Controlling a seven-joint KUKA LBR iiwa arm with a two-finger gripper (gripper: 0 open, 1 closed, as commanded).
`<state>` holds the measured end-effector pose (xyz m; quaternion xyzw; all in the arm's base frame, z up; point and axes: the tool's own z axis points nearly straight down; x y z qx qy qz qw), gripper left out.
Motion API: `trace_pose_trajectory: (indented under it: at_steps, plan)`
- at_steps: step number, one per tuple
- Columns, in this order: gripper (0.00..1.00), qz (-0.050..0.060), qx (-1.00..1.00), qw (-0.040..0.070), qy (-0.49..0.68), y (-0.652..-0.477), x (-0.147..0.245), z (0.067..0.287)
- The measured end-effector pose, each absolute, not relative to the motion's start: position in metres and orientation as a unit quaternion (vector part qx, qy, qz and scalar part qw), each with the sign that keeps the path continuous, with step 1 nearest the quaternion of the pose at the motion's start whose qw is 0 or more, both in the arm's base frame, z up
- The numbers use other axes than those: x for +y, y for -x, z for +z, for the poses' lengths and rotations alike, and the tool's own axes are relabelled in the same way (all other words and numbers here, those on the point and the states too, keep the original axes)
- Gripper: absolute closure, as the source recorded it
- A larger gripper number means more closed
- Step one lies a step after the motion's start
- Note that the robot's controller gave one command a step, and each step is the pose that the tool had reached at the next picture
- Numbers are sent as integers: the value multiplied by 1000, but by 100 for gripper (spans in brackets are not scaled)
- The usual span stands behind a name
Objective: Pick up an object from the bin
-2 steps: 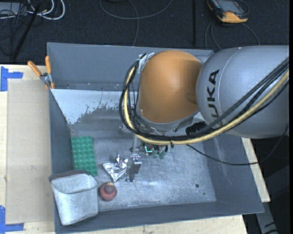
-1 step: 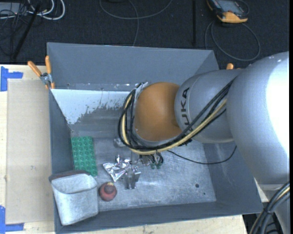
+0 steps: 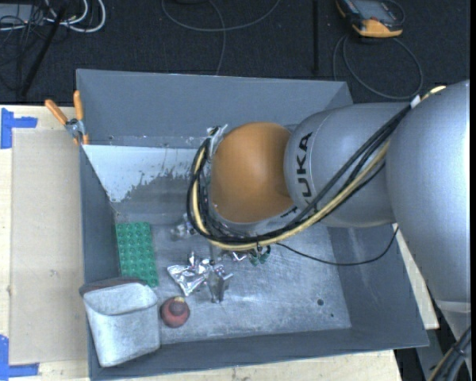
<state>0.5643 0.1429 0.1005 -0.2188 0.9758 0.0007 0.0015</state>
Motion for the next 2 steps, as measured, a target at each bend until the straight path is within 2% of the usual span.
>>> trace_pose_trajectory:
  at_steps: [1, 2]
  plan:
    - [0, 0, 968, 1, 252, -583, 137, 99]
    - [0, 0, 885, 2, 466, -580, 136, 71]
